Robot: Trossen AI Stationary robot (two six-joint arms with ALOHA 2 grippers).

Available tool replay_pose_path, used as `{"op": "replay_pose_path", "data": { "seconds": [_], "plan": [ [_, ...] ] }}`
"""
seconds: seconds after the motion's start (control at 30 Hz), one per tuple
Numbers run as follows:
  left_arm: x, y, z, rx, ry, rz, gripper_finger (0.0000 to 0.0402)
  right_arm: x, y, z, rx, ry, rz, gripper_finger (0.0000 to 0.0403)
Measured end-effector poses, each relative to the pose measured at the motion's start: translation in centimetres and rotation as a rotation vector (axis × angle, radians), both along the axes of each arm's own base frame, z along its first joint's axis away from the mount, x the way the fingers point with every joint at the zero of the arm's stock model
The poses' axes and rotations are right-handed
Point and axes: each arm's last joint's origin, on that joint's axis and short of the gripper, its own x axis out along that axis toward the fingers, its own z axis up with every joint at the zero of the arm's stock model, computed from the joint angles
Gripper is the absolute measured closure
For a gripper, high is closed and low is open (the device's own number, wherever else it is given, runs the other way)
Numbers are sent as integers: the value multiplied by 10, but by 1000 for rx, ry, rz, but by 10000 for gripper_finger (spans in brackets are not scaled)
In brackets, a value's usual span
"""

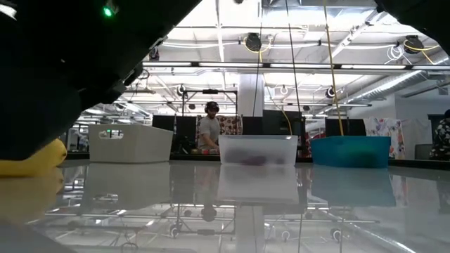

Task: Sort produce into baskets
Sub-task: Put the lemon into the blue bin

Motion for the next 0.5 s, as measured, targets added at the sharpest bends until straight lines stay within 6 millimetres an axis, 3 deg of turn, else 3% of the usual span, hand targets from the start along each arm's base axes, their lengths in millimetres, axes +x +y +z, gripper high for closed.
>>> {"op": "replay_pose_path", "data": {
  "seconds": [0.33, 0.5],
  "plan": [
    [12, 2, 3, 3, -104, -78, 238, 2, -7, 0, -70, 14, -4, 129],
    [15, 7, 2, 4, -99, -56, 238, 7, -21, -1, -39, 34, 12, 129]
  ]
}}
